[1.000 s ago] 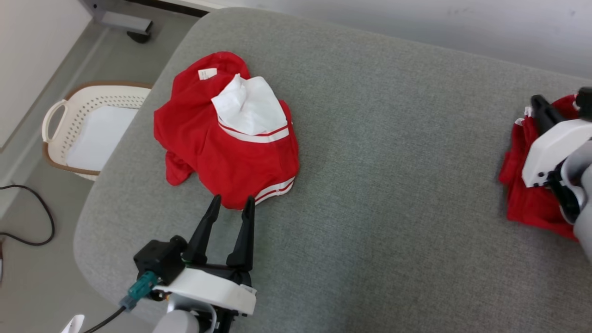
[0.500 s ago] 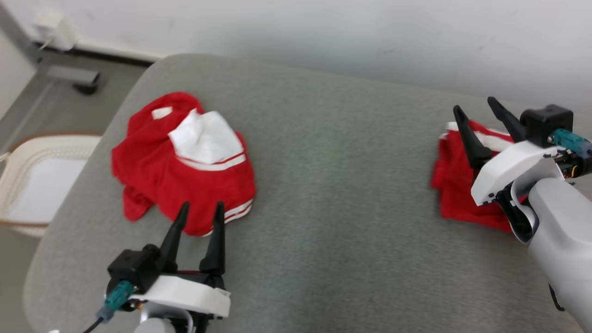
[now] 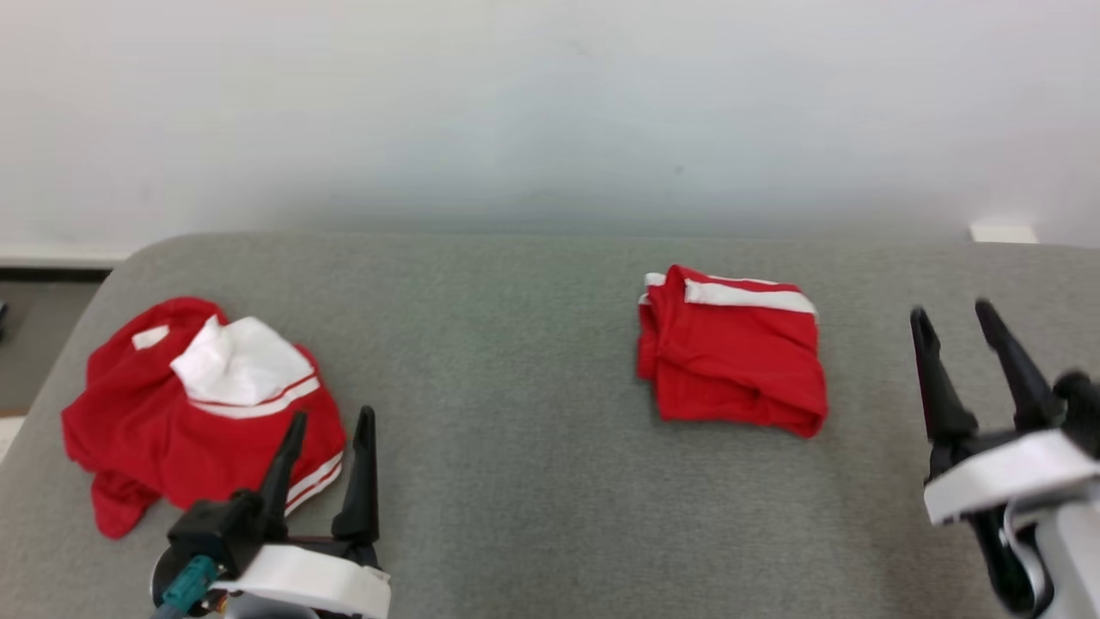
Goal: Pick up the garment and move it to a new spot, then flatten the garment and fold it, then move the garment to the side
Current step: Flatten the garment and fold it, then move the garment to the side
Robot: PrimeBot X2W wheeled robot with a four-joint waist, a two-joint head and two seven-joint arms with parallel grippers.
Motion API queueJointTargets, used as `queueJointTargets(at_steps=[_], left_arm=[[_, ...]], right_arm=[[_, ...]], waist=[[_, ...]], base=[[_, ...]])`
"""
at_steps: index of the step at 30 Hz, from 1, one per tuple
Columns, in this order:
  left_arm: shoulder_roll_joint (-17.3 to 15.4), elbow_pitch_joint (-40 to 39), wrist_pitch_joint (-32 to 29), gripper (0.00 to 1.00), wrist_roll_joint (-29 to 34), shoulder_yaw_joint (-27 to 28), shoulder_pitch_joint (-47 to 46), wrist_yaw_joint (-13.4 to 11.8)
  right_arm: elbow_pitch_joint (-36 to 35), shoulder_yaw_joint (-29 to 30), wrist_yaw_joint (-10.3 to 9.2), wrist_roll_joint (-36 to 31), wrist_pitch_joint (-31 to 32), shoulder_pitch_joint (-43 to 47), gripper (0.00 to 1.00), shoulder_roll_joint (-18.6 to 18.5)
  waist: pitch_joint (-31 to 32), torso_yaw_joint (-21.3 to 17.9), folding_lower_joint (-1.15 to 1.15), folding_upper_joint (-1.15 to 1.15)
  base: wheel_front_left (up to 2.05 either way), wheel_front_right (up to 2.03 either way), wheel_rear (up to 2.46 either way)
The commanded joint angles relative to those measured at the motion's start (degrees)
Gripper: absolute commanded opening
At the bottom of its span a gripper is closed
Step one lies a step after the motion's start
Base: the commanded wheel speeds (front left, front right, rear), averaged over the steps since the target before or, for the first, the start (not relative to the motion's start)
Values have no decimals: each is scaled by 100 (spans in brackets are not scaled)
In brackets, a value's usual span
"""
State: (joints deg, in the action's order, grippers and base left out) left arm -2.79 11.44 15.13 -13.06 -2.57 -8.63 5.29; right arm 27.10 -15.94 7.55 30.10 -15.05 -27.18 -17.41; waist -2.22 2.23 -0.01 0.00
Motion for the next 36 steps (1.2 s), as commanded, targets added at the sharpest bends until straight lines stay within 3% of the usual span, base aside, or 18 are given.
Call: queueJointTargets(at_steps=[1,8,17,24,36], left_arm=[[-25,51,1,100,108,7,113,28],[-24,170,1,100,161,-78,209,65],[-22,178,1,100,190,-123,134,75],[-22,125,1,100,159,-310,-71,82],[-22,14,1,100,4,-611,-460,60]], right_arm=[[-301,286,-14,-195,-13,493,100,146],[-825,973,-14,-560,-14,1580,100,703],[-836,1103,-14,-845,-14,1716,100,912],[-222,817,-14,-680,175,937,100,731],[1901,748,-14,-29,2069,-1422,100,456]], waist=[[154,-193,1,0],[152,-268,1,0],[71,-279,1,0],[-184,-111,1,0],[-933,578,1,0]], base=[[0,0,0],[0,0,0],[0,0,0],[0,0,0],[0,0,0]])
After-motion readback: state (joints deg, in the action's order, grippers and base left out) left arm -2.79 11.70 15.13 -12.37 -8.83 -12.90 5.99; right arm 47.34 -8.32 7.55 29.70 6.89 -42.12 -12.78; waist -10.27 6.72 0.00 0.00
